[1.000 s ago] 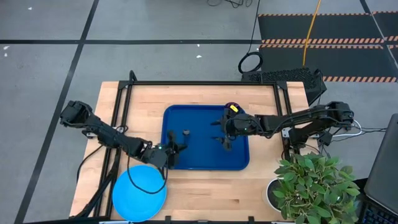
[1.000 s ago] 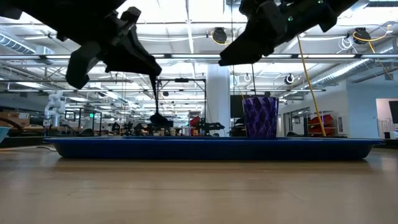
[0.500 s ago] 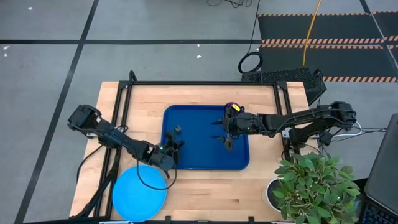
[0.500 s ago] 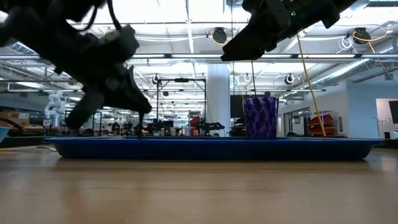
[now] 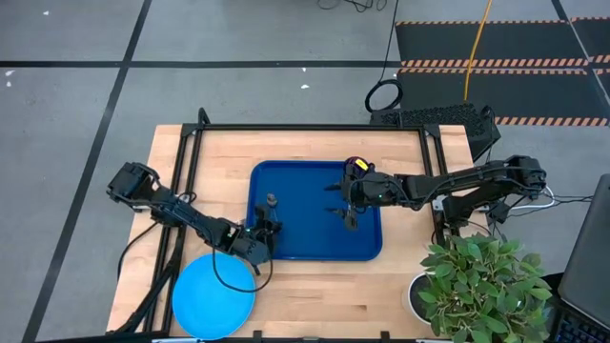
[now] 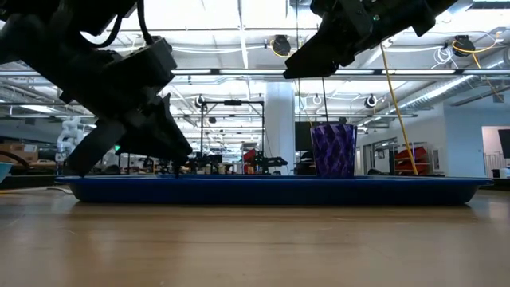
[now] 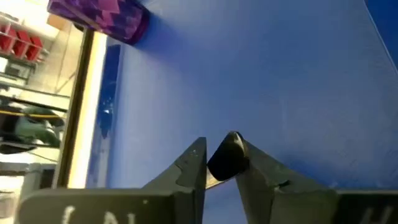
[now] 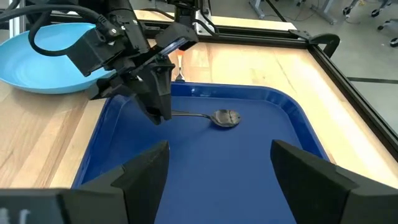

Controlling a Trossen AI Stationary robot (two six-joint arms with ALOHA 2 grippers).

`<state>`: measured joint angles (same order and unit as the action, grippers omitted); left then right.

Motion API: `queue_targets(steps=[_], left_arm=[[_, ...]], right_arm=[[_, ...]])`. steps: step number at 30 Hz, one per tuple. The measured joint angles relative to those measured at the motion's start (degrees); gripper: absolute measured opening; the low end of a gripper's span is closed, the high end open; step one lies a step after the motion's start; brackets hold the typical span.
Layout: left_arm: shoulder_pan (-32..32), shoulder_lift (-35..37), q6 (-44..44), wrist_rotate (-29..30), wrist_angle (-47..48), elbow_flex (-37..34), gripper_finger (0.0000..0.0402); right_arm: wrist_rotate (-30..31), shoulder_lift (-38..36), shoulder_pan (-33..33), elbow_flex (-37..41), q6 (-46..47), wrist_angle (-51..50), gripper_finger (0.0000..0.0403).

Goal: Pick and place plate/cup/fork/spoon on tray
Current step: Put the black spoon on the left of the blue serving tray, then put the light blue plate on the blue serving tray to the bottom left of the violet glass

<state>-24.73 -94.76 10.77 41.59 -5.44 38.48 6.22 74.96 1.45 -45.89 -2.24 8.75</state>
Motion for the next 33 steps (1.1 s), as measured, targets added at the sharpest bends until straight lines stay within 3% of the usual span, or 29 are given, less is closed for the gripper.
queue_targets(steps=[12,26,33], left_arm=[[-1.5,0.3,-6.3,-1.0,1.9,0.2,0.0128],[-5.2,13.8,-12.6,-0.7,7.6,0.6,0.0129],[-0.9,12.8,-14.9,1.2,8.3,0.5,0.0129]], right_arm=[[0.0,0.0,-0.2,0.0,-0.8,0.2,0.0272],[-0.2,0.0,-1.5,0.0,-1.1,0.4,0.0272],[-0.1,0.0,-1.5,0.0,0.0,-0.6,0.0272]])
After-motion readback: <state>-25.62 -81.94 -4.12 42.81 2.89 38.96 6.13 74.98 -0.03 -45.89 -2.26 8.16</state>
